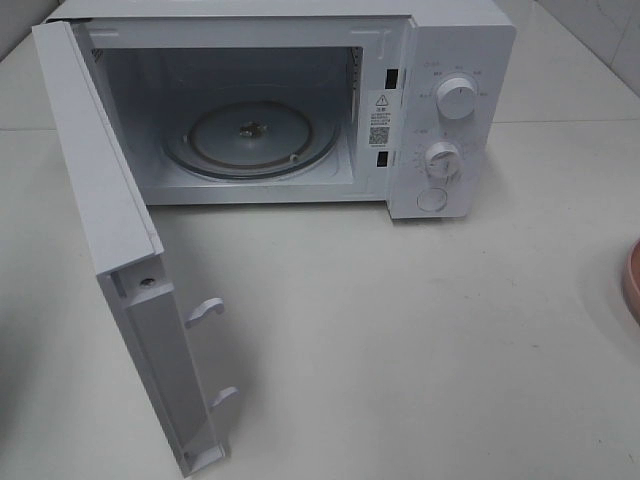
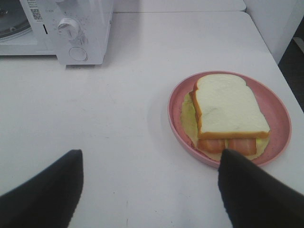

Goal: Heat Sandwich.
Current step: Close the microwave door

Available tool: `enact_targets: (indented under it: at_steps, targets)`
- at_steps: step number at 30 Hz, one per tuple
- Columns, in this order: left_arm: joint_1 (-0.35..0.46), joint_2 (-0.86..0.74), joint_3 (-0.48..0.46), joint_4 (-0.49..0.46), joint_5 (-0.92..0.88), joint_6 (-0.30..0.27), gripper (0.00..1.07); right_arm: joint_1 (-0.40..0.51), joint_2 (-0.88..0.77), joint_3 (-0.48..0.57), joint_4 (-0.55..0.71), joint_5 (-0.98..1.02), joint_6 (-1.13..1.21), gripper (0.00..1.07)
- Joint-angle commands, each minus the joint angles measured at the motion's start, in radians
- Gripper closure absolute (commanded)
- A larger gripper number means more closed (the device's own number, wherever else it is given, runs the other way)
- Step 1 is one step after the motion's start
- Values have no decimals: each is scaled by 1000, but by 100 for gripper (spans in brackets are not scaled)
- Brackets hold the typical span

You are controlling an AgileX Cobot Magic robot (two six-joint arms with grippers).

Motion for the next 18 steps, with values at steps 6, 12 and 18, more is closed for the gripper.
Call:
enact_targets:
  at_steps: [6,12,18]
  targets:
    - [1,194,119,11,-462,1,106,-7,-26,2,-1,-7,-4,31]
    - [0,346,126,149,-694,-73,106,-7,-26,2,-1,-7,-4,31]
    - [0,426,125,329,-821,-190,106,-7,-26,2,-1,-7,-4,31]
